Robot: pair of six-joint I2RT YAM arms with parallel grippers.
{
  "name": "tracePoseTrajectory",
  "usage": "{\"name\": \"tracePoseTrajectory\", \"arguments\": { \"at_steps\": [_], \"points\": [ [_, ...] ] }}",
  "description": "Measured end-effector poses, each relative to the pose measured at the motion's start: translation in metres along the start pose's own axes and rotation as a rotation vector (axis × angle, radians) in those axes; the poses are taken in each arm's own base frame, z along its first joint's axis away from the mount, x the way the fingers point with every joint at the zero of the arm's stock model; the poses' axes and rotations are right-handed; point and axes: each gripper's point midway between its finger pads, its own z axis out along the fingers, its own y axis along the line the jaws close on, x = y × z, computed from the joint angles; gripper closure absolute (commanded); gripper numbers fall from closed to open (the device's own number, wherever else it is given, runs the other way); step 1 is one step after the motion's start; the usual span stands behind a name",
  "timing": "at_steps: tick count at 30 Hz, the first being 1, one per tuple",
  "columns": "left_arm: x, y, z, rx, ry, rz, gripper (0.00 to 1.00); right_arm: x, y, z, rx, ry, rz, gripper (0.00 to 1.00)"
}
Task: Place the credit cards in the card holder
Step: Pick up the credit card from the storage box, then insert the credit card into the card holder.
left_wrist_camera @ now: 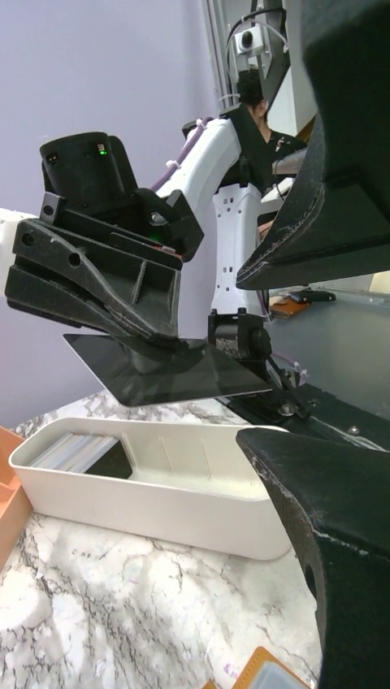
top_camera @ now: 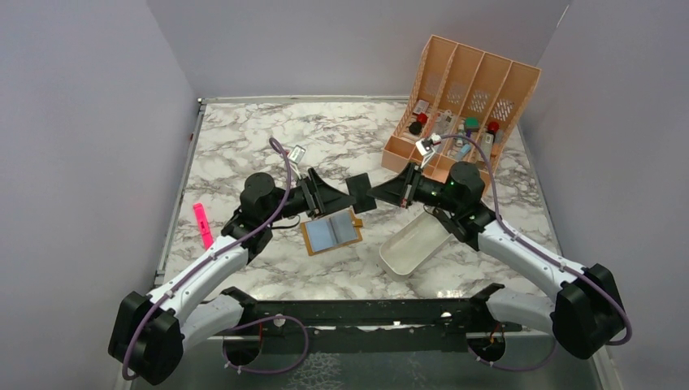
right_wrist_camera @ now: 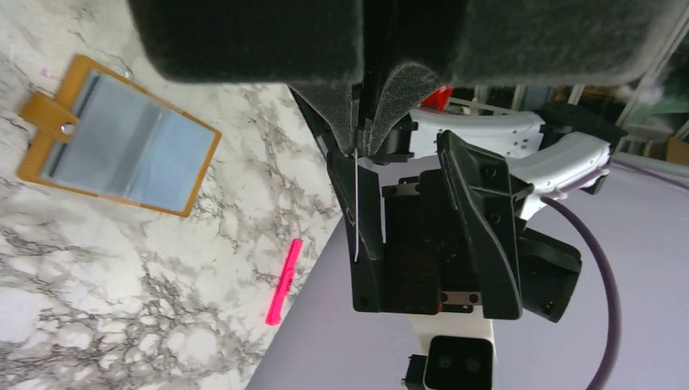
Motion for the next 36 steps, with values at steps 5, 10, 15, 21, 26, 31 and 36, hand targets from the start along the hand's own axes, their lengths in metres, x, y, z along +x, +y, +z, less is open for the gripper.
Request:
{"name": "tracePoseTrajectory", "arguments": {
  "at_steps": [5, 10, 15, 21, 26, 31, 36],
  "points": [
    [0.003, -0.007, 0.002, 0.020, 0.000, -0.008, 0.75, 0.001, 0.009, 0.007, -0.063, 0.017, 0.030, 0.98],
    [0.002, 0.001, 0.003, -0.004, -0.028, -0.033, 1.00, 0.004, 0.007, 0.010, -0.082, 0.037, 0.032, 0.88],
    [0.003, 0.012, 0.000, -0.032, -0.062, -0.045, 1.00, 0.013, -0.011, 0.016, -0.031, 0.086, 0.015, 0.70],
    [0.004, 0.042, -0.004, -0.159, -0.094, -0.052, 1.00, 0.005, -0.029, 0.022, 0.080, 0.122, -0.104, 0.44],
    [0.005, 0.075, -0.022, -0.346, -0.147, -0.043, 1.00, -0.001, -0.062, 0.025, 0.218, 0.129, -0.199, 0.51],
    [0.013, 0.118, -0.033, -0.514, -0.156, -0.060, 1.00, 0.023, -0.118, 0.029, 0.377, 0.247, -0.188, 0.53],
    [0.047, 0.171, -0.045, -0.650, -0.086, -0.146, 1.00, 0.045, -0.151, 0.029, 0.474, 0.360, -0.202, 0.56]
  ]
}}
